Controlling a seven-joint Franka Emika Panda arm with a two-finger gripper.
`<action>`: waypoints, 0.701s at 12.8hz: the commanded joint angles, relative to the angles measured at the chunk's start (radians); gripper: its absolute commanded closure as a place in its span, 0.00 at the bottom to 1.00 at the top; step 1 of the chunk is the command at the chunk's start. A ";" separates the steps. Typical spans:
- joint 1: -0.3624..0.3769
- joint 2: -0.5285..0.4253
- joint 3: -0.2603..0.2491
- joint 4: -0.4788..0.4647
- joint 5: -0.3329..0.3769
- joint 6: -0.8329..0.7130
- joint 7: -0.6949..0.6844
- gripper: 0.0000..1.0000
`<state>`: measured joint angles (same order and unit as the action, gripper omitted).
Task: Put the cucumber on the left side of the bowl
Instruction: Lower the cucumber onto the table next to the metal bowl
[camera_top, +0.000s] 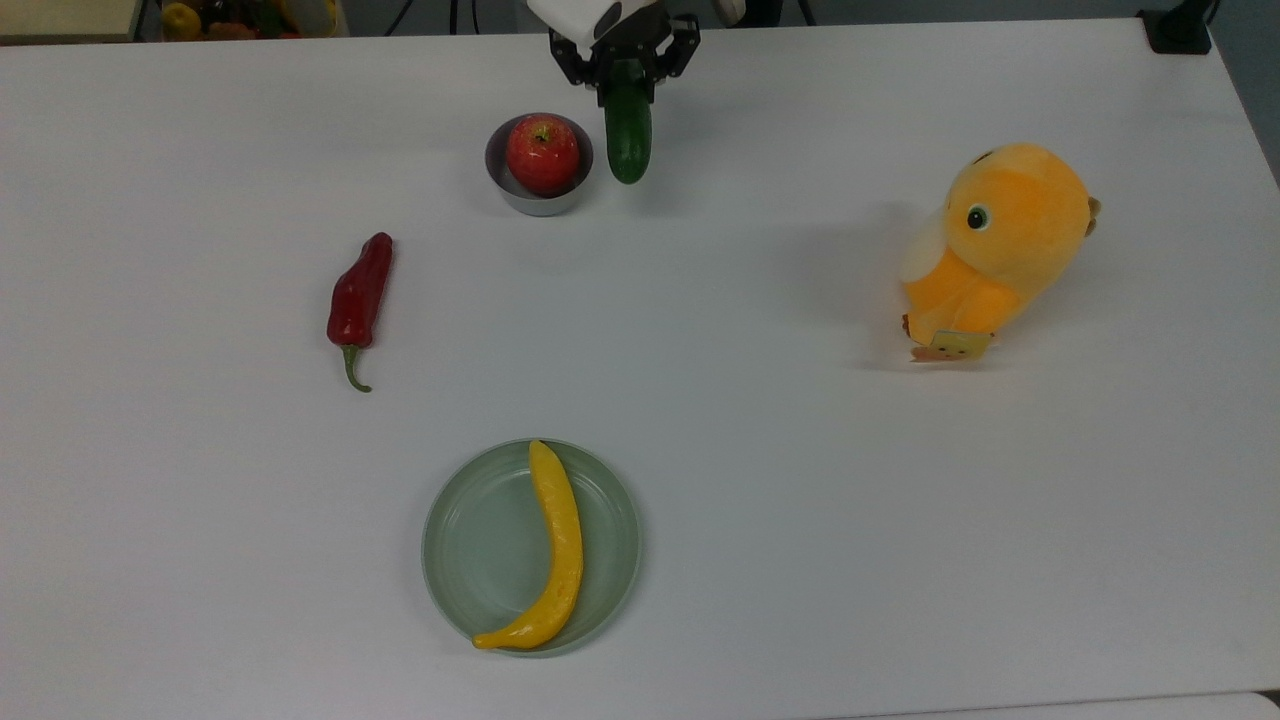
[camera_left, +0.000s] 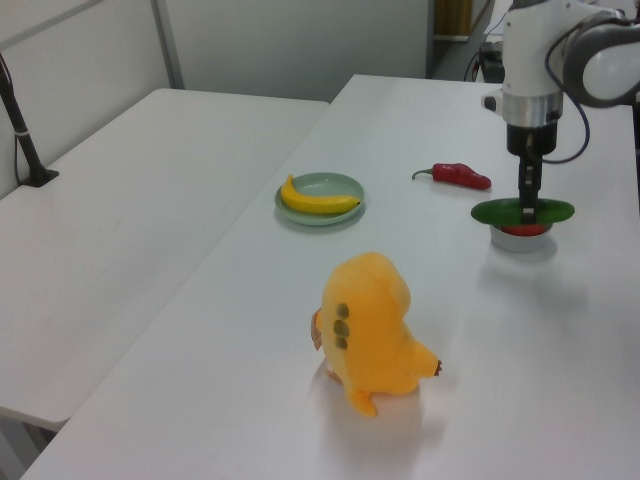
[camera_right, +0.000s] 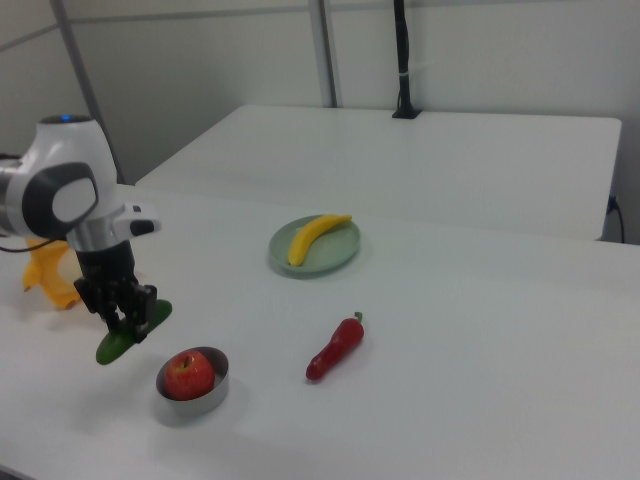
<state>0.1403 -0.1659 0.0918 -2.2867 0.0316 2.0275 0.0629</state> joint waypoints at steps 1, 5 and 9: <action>0.005 0.041 0.028 -0.062 -0.004 0.150 -0.005 0.95; 0.005 0.115 0.037 -0.068 -0.036 0.236 -0.005 0.95; 0.005 0.163 0.039 -0.068 -0.071 0.284 0.003 0.95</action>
<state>0.1410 -0.0247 0.1287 -2.3450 -0.0131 2.2619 0.0616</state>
